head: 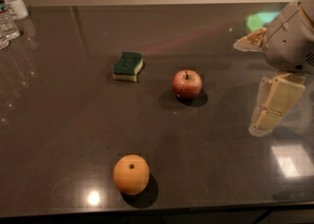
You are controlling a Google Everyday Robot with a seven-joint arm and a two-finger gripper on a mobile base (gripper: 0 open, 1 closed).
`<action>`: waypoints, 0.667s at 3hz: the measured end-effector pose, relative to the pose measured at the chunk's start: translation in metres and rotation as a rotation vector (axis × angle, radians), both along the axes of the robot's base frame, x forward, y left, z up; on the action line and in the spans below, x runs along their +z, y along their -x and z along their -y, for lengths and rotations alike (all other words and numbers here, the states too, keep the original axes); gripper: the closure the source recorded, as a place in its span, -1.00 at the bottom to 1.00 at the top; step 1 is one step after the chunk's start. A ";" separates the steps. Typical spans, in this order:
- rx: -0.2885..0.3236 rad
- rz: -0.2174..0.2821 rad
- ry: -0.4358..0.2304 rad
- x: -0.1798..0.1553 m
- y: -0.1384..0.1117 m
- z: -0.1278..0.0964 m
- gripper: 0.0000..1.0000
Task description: Pick orange
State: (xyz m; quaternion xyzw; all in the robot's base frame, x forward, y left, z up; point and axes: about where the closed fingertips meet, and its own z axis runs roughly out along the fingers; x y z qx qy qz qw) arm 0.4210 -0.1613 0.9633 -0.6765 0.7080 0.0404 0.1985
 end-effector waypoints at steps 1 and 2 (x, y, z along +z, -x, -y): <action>0.082 -0.016 -0.047 -0.012 0.015 -0.028 -1.00; 0.173 -0.056 -0.105 -0.037 0.038 -0.067 -1.00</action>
Offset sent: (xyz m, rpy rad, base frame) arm -0.0556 0.0953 -0.0614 0.1559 0.1056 0.2472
